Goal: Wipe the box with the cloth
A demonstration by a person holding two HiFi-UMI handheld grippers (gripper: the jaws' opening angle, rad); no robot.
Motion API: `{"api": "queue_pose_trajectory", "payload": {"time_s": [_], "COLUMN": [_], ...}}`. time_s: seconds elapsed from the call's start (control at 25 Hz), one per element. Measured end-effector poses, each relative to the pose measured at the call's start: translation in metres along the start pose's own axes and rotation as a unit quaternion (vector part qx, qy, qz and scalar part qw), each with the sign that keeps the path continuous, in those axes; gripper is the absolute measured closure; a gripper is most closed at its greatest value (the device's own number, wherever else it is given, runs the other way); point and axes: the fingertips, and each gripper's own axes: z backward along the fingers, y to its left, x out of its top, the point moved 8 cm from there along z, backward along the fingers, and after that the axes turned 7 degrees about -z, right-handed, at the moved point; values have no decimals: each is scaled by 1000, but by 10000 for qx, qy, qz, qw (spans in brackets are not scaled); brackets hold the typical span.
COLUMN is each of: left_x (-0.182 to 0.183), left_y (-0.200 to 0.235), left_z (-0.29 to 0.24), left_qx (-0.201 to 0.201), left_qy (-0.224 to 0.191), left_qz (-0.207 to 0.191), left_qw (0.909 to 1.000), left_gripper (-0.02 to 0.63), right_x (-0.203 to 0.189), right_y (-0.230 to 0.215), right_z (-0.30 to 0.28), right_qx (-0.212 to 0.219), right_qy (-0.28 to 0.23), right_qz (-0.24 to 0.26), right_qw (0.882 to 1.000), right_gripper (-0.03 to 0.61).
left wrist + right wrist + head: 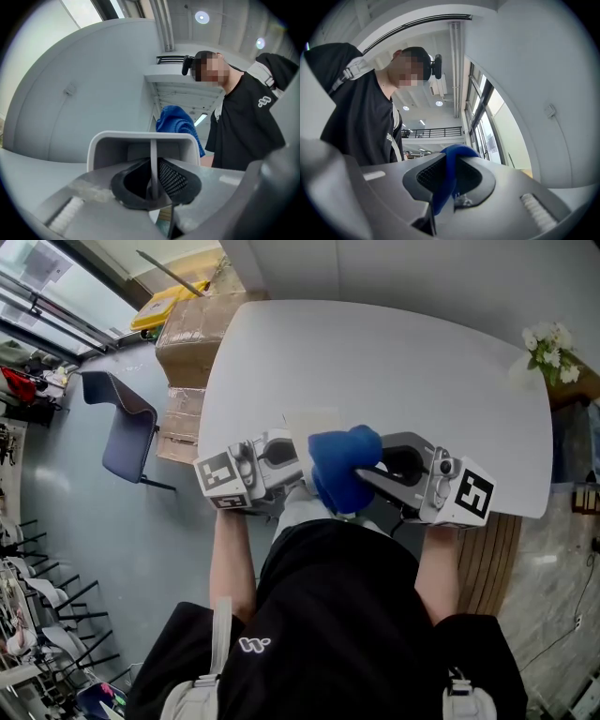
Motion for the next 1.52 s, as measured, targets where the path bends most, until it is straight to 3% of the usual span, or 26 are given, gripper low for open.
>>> {"api": "queue_pose_trajectory", "payload": {"time_s": [0.24, 0.64, 1.2, 1.4, 1.52], "left_x": [2, 6, 14, 18, 19], "left_y": [-8, -11, -17, -16, -12], "left_z": [-5, -9, -6, -6, -4], "left_qx": [-423, -788, -766, -652, -471], "left_qy": [-142, -284, -421, -725, -666], "left_qz": [30, 12, -62, 27, -30], "left_qw": [9990, 9965, 9962, 9952, 9967], "left_gripper": [563, 563, 561, 563, 563], "right_x": [3, 1, -9, -21, -26], "right_y": [-12, -38, -46, -51, -51], "right_z": [5, 18, 26, 28, 26], "right_qx": [-324, -1320, -2201, -2536, -2566], "right_qy": [-187, -164, 183, 664, 883], "right_qz": [94, 209, 423, 593, 658], "right_qw": [9993, 9909, 9744, 9632, 9602], "right_gripper": [525, 525, 525, 525, 525]}}
